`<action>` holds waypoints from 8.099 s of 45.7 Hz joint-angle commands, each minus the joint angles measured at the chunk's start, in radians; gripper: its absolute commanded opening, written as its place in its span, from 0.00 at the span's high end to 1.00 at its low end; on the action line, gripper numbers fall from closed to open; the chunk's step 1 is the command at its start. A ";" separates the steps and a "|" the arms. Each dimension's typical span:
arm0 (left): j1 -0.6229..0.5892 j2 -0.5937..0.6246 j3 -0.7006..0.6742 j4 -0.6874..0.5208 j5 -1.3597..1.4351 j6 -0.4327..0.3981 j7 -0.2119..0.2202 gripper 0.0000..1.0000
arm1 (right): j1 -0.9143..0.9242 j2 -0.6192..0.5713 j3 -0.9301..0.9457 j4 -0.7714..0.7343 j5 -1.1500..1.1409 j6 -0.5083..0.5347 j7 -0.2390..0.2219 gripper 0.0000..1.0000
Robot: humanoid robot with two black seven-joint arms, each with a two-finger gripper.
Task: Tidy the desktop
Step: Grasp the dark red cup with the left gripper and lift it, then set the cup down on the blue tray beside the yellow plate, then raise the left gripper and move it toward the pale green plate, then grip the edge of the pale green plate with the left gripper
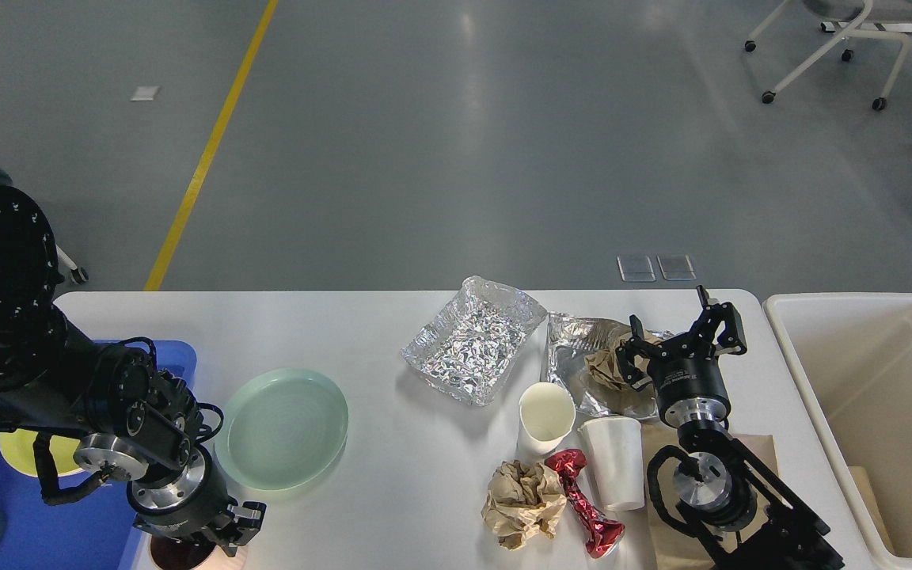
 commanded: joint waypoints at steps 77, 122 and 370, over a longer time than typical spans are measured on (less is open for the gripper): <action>-0.758 0.351 0.172 -0.092 0.125 -0.643 -0.021 1.00 | -0.001 0.000 0.000 0.000 0.001 0.000 0.001 0.00; 0.239 0.697 -0.431 0.477 0.579 -0.553 -0.018 0.97 | 0.001 0.000 0.000 0.000 0.000 0.000 -0.001 0.00; 0.271 0.057 -0.037 0.379 -0.760 0.144 -0.029 0.04 | 0.001 0.000 0.000 0.000 0.000 0.000 0.001 0.00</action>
